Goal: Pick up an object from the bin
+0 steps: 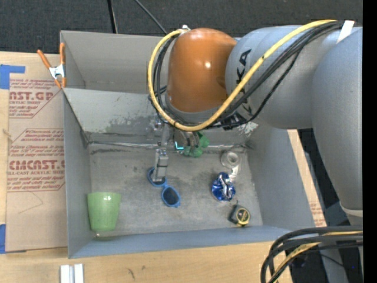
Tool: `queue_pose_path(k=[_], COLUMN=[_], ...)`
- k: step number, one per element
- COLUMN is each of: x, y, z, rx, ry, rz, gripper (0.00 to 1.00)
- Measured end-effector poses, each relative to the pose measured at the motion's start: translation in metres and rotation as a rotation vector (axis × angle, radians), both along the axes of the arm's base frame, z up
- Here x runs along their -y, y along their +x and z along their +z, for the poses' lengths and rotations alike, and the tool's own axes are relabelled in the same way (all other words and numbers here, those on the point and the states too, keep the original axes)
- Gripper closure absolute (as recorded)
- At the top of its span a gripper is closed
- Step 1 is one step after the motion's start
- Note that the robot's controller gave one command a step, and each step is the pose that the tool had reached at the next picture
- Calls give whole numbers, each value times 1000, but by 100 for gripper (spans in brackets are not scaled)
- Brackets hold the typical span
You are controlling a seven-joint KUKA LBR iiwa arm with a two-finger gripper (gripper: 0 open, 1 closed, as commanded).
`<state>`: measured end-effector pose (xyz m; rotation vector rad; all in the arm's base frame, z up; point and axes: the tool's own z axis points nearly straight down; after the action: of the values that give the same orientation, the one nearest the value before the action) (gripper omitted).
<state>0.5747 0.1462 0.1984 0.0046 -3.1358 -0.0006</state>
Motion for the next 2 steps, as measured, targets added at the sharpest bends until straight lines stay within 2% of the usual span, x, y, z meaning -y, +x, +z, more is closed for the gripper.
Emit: queue_pose_path(k=[1,2], x=[42,49], y=[-18,-10], z=[-105,-129], rx=[0,5], ry=[-3,-1], rz=[-233,-392], gripper=[0,0])
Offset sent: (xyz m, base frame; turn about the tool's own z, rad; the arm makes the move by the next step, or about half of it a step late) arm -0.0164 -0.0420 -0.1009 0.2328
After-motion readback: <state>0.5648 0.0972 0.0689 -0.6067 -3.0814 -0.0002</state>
